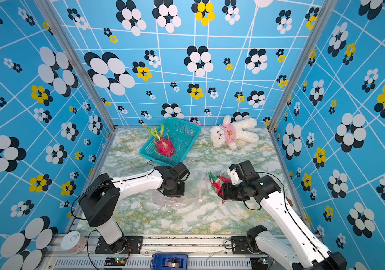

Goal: Open the zip-top bag and take out the dragon fruit
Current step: Place the dragon fruit in the basket.

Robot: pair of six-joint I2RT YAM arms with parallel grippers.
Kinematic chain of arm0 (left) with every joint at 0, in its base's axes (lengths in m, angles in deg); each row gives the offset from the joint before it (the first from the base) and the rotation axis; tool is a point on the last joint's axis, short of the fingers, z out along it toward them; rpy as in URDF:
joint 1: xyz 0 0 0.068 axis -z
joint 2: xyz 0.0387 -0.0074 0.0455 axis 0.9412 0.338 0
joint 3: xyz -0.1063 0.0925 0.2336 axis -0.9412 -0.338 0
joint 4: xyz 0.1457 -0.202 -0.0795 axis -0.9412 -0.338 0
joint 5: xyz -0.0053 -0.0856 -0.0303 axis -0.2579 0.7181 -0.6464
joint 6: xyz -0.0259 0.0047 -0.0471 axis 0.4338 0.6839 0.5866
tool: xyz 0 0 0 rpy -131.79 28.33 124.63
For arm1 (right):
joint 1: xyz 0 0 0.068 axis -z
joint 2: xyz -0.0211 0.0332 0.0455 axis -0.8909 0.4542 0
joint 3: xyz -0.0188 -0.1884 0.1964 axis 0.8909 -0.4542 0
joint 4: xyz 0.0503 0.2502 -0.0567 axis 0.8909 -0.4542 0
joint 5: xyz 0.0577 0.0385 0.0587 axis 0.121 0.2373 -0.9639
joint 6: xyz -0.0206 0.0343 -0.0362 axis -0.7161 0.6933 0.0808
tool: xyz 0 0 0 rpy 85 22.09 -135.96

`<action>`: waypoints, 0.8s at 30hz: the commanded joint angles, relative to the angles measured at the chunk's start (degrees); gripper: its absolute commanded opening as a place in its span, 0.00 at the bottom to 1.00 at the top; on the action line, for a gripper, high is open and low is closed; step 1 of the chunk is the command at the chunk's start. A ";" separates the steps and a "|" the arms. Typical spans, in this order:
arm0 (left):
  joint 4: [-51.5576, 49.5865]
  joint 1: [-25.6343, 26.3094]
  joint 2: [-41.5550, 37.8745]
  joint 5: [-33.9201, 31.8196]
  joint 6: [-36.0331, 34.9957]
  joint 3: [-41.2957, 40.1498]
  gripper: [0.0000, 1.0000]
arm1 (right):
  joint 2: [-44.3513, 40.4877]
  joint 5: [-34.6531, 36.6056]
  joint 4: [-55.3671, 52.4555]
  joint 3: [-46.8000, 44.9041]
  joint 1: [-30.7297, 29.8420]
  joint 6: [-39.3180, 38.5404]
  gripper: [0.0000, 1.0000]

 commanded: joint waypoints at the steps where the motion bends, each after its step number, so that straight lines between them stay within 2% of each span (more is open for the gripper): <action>1: -0.91 0.51 -2.94 0.04 -3.44 5.60 0.32 | 1.26 2.23 -0.17 7.67 0.35 0.94 0.34; 5: -4.89 0.16 -8.81 -2.84 -3.78 10.48 0.42 | 11.89 -1.98 11.26 14.70 0.39 3.44 0.34; 6: -6.12 -0.14 -10.77 -3.64 -3.87 11.21 0.42 | 15.96 -3.04 14.52 17.31 0.42 4.08 0.34; 10: -8.11 -1.04 -20.92 -7.51 -4.30 10.64 0.54 | 34.56 -10.60 25.97 29.51 0.22 6.20 0.33; 14: -9.48 -2.42 -32.58 -12.85 -4.69 6.48 0.60 | 54.21 -15.14 28.05 48.06 -1.00 5.03 0.35; 18: -11.41 -6.48 -44.47 -15.55 -4.22 0.78 0.71 | 71.14 -15.89 24.78 67.54 -2.27 4.79 0.37; 20: -12.88 -9.19 -48.67 -15.43 -4.14 -1.15 0.75 | 78.75 -15.83 21.87 76.50 -2.63 4.61 0.43; 23: -14.71 -13.00 -53.29 -14.80 -4.92 -3.37 0.79 | 85.45 -14.63 17.48 87.04 -2.90 3.89 0.63; 24: -15.10 -14.20 -54.43 -14.80 -5.09 -4.06 0.88 | 86.40 -13.78 16.72 88.87 -2.90 3.49 0.71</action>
